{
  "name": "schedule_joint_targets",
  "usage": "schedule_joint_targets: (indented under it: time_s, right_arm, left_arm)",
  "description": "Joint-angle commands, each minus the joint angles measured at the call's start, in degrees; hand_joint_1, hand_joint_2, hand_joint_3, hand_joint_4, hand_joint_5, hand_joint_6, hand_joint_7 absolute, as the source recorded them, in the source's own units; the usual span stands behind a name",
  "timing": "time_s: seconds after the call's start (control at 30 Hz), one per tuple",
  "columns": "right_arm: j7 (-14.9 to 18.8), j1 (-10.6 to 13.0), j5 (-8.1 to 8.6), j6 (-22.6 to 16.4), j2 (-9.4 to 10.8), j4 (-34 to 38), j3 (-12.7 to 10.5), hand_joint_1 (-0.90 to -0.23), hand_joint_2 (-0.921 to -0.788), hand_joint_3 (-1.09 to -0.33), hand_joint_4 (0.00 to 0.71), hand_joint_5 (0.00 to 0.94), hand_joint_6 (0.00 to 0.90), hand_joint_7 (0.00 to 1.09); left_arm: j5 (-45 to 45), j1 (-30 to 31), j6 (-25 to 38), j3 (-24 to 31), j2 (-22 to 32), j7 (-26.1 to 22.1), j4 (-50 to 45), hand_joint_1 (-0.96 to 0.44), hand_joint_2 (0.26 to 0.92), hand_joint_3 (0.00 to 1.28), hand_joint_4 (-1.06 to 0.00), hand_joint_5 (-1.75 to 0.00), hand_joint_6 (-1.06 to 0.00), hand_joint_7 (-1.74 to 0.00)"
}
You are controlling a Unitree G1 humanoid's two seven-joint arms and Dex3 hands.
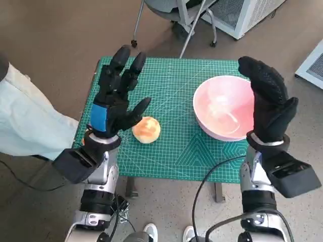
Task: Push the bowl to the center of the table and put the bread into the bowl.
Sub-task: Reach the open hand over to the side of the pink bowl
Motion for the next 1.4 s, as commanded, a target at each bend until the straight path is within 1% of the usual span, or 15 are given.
schedule_joint_targets:
  time_s: [0.03, 0.1, 0.2, 0.23, 0.33, 0.43, 0.57, 0.7, 0.83, 0.97, 1.03, 1.17, 1.3, 1.4]
  right_arm:
    - [0.0, 1.5, 0.68, 0.9, -2.0, 0.5, -1.5, -0.583, -0.921, -0.808, 0.318, 0.0, 0.015, 0.77]
    - [-0.2, 1.3, 1.15, 0.9, -3.1, 0.9, -2.6, -0.576, -0.921, -0.824, 0.315, 0.0, 0.005, 0.77]
    - [-1.8, 0.1, 1.21, 0.2, -5.3, 4.7, -5.3, -0.566, -0.921, -0.842, 0.31, 0.0, 0.001, 0.78]
    - [-2.7, -0.5, 0.89, -0.1, -6.1, 6.8, -6.4, -0.563, -0.921, -0.846, 0.309, 0.0, 0.0, 0.78]
    - [-4.9, -1.8, -0.05, -1.0, -8.0, 11.9, -8.5, -0.559, -0.921, -0.85, 0.307, 0.0, -0.001, 0.78]
    - [-6.0, -3.4, 0.52, -0.7, -10.1, 18.2, -10.4, -0.552, -0.921, -0.847, 0.308, 0.001, -0.001, 0.78]
    - [-7.4, -5.2, 0.47, 0.9, -12.2, 24.9, -11.8, -0.54, -0.921, -0.846, 0.305, 0.0, -0.001, 0.77]
    - [-8.8, -6.3, -0.01, 3.4, -13.5, 29.8, -12.4, -0.531, -0.921, -0.85, 0.288, 0.0, 0.002, 0.78]
    - [-10.7, -7.0, -0.74, 6.1, -14.1, 33.4, -12.3, -0.504, -0.921, -0.87, 0.278, 0.0, 0.001, 0.81]
    - [-12.8, -7.3, -1.48, 9.6, -14.5, 36.1, -11.9, -0.485, -0.921, -0.878, 0.27, 0.0, 0.001, 0.81]
    - [-14.1, -7.5, -2.08, 11.7, -14.5, 37.1, -11.6, -0.478, -0.921, -0.884, 0.269, 0.001, 0.008, 0.78]
    - [-16.8, -7.8, -3.54, 16.4, -14.0, 38.9, -11.0, -0.474, -0.921, -0.89, 0.295, 0.009, 0.057, 0.7]
    - [-18.1, -8.5, -4.13, 20.3, -13.2, 39.7, -10.9, -0.491, -0.921, -0.883, 0.314, 0.006, 0.11, 0.6]
    - [-18.4, -9.0, -4.36, 22.6, -12.5, 40.0, -11.0, -0.506, -0.921, -0.877, 0.313, 0.004, 0.12, 0.58]
  left_arm:
    - [-0.4, -0.5, 0.1, 0.3, 0.2, -0.1, 0.2, -0.34, 0.921, 0.34, -0.29, 0.0, -0.09, -0.39]
    - [-0.4, -0.5, -0.1, 0.4, 0.3, -0.1, 0.4, -0.34, 0.921, 0.34, -0.29, 0.0, -0.08, -0.39]
    - [-0.5, -0.5, -0.5, 0.8, 0.4, -0.1, 0.9, -0.34, 0.921, 0.34, -0.29, 0.0, -0.08, -0.4]
    - [-0.6, -0.5, -0.6, 1.0, 0.5, -0.1, 1.1, -0.34, 0.921, 0.34, -0.29, 0.0, -0.08, -0.4]
    - [-0.9, -0.5, -0.8, 1.3, 0.5, -0.3, 1.5, -0.35, 0.921, 0.33, -0.29, 0.0, -0.09, -0.4]
    - [-1.4, -0.6, -0.7, 1.6, 0.5, -0.5, 1.8, -0.36, 0.921, 0.33, -0.29, 0.0, -0.09, -0.39]
    - [-1.9, -0.7, -0.6, 1.8, 0.3, -0.8, 2.1, -0.36, 0.921, 0.33, -0.3, 0.0, -0.1, -0.39]
    - [-2.0, -0.8, -0.4, 2.0, 0.3, -0.9, 2.1, -0.36, 0.921, 0.32, -0.3, 0.0, -0.1, -0.39]
    - [-2.3, -0.8, -0.3, 2.0, 0.4, -1.2, 2.1, -0.36, 0.921, 0.32, -0.29, 0.0, -0.1, -0.38]
    - [-2.4, -0.7, -0.2, 2.0, 0.7, -1.5, 2.1, -0.35, 0.921, 0.32, -0.28, 0.0, -0.11, -0.38]
    - [-2.5, -0.7, -0.1, 2.1, 0.9, -1.6, 2.0, -0.35, 0.921, 0.32, -0.28, 0.0, -0.11, -0.37]
    - [-2.4, -0.4, 0.0, 2.3, 1.3, -1.6, 1.6, -0.35, 0.921, 0.32, -0.27, 0.0, -0.11, -0.37]
    - [-2.3, -0.2, -0.2, 2.5, 1.5, -1.6, 1.3, -0.34, 0.921, 0.32, -0.28, 0.0, -0.12, -0.36]
    - [-2.3, 0.0, -0.5, 2.6, 1.7, -1.5, 1.2, -0.34, 0.921, 0.32, -0.28, 0.0, -0.12, -0.35]
